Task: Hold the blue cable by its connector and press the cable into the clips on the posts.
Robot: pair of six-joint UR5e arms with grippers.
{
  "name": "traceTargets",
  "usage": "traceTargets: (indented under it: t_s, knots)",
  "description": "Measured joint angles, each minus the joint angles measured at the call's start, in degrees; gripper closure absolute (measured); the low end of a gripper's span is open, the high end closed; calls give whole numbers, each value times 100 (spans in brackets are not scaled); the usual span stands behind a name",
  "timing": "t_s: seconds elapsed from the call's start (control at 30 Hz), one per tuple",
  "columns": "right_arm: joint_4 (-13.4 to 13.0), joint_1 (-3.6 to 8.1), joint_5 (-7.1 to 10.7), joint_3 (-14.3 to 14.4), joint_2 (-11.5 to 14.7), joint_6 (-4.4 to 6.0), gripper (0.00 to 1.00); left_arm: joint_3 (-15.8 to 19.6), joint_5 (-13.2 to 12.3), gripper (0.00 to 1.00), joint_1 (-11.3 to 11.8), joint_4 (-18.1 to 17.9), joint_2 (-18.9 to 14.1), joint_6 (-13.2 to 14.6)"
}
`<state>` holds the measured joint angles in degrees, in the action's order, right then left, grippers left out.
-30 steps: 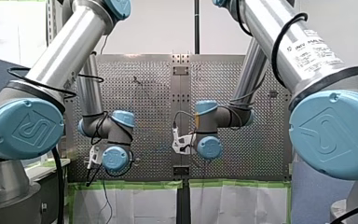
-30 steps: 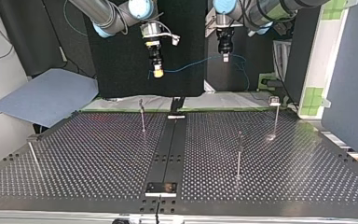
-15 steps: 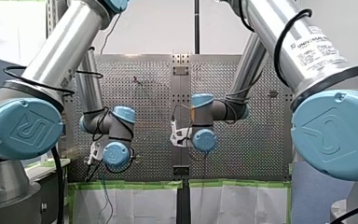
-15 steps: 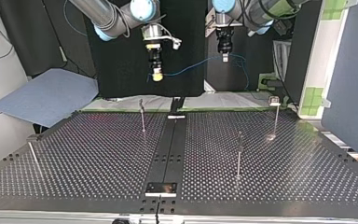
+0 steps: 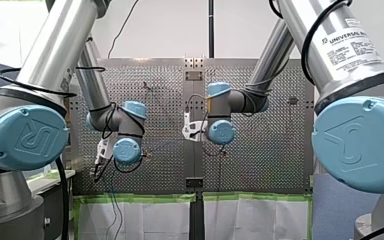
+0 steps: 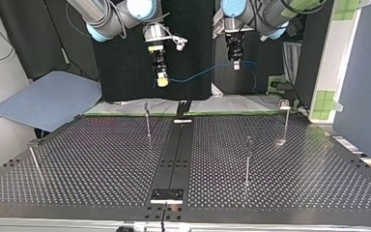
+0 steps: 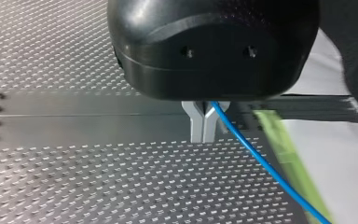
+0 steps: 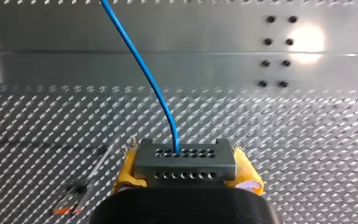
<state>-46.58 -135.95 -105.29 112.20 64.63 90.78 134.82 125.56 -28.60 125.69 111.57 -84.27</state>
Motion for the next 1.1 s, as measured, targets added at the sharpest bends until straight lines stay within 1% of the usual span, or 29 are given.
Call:
traceTargets:
  t_s: [0.1,0.23,0.4,0.57,0.67,0.73,0.8,0.93,1.1]
  knots:
    - [115,21,82,-67,151,42,100,-145,11,100,23,149,-151,-99]
    - [268,48,188,-205,344,73,100,-314,39,100,42,320,-322,-194]
    - [484,91,254,-420,421,88,100,-549,212,100,109,557,-557,-262]
    - [694,132,270,-630,358,87,100,-795,426,100,197,803,-804,-296]
    - [794,147,285,-772,241,75,100,-941,464,100,245,950,-950,-311]
    - [827,154,319,-876,148,78,100,-1024,463,100,273,1030,-1032,-317]
    - [842,157,391,-981,90,86,100,-1127,445,100,306,1136,-1136,-322]
    - [878,160,501,-1165,51,99,100,-1340,372,100,358,1348,-1349,-320]
    - [1040,160,575,-1405,46,102,100,-1597,345,100,446,1609,-1610,-316]
